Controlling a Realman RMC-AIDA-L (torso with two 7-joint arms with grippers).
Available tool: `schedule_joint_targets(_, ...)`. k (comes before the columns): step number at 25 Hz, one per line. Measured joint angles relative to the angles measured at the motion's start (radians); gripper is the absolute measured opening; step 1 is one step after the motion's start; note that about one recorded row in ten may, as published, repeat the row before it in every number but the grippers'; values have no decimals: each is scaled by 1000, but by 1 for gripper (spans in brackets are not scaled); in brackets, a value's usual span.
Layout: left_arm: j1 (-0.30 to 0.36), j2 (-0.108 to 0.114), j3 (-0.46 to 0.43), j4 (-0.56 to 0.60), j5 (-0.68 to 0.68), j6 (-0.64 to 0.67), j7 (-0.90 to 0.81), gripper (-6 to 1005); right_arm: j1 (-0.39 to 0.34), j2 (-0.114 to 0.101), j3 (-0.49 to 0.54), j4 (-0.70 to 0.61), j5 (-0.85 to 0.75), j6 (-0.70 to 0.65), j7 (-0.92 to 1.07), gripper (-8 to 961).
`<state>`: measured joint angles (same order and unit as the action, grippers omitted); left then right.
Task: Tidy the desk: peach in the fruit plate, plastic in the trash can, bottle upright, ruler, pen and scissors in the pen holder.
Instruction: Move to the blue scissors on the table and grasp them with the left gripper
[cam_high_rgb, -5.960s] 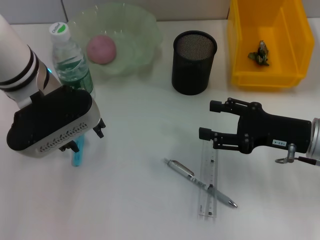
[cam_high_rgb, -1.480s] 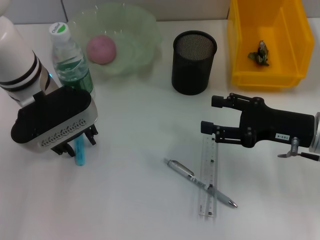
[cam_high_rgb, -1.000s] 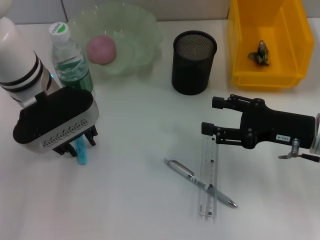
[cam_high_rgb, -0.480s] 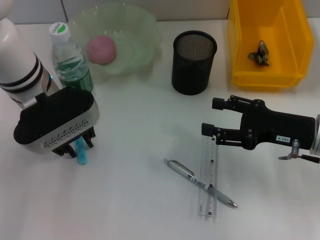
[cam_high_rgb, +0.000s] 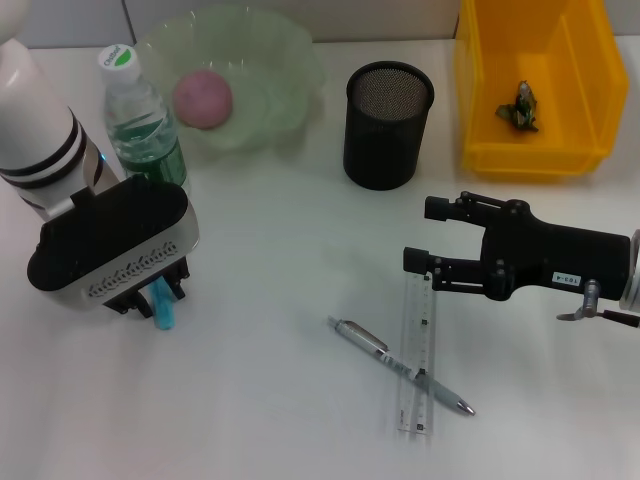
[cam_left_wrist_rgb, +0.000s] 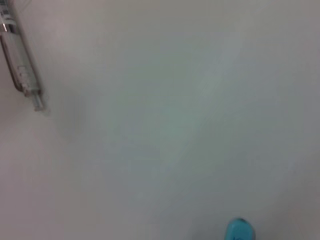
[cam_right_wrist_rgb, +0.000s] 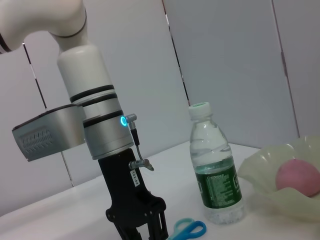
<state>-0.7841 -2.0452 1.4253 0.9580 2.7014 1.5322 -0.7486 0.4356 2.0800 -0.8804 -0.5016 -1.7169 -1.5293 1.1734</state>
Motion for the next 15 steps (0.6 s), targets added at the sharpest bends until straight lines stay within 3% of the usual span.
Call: schedule_joint_targets(15, -11, -12, 6, -5, 24, -4, -11, 341, -1, 0, 0, 5, -3, -1, 0, 813)
